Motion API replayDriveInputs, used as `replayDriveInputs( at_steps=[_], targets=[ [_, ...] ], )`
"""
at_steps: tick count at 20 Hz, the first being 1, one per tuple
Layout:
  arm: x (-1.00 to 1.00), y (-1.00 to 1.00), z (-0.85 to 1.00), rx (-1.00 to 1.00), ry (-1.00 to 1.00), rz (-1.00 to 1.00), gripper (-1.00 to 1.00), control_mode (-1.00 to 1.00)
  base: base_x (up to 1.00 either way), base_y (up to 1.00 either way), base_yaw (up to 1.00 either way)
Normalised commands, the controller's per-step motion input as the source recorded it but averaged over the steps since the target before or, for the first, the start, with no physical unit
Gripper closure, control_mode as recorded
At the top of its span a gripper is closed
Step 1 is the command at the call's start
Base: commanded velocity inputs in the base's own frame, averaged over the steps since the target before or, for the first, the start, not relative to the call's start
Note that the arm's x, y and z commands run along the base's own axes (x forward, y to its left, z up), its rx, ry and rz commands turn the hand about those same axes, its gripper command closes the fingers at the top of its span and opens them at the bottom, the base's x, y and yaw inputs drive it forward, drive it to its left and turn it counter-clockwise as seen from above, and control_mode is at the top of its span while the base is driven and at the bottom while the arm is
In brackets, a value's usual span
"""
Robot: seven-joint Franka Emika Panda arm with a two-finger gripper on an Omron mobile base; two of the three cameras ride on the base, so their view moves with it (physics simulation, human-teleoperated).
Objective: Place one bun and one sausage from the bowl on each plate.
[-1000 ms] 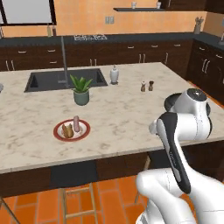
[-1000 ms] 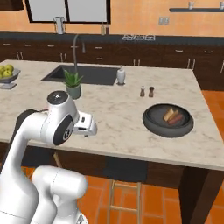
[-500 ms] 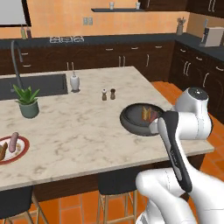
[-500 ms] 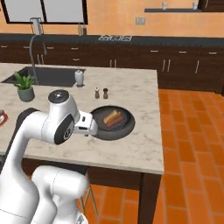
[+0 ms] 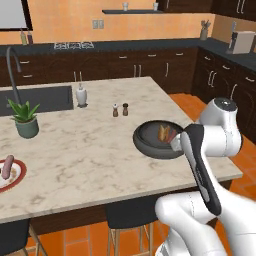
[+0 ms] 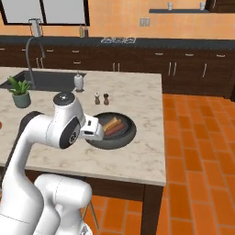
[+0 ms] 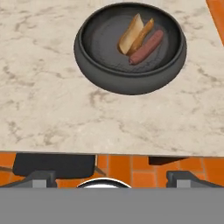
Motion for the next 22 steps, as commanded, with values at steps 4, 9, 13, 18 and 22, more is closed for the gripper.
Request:
replayDriveInputs(
  at_steps=[4,9,13,18,22],
  targets=[
    [1.0,0.13,0.51,-0.15,0.42,-0.04,-1.0,-1.0,0.0,0.0,0.0],
    [1.0,0.0,0.18,-0.03,0.27,-0.14,-1.0,-1.0,0.0,0.0,0.0],
    [1.0,-0.27,-0.23,0.11,0.01,-0.16,-1.0,-1.0,0.0,0.0,0.0],
    [1.0,-0.26,-0.45,0.05,0.08,-0.21,-1.0,-1.0,0.0,0.0,0.0],
    [1.0,0.0,-0.68,0.0,0.04,-0.23,-1.0,-1.0,0.0,0.0,0.0]
  ],
)
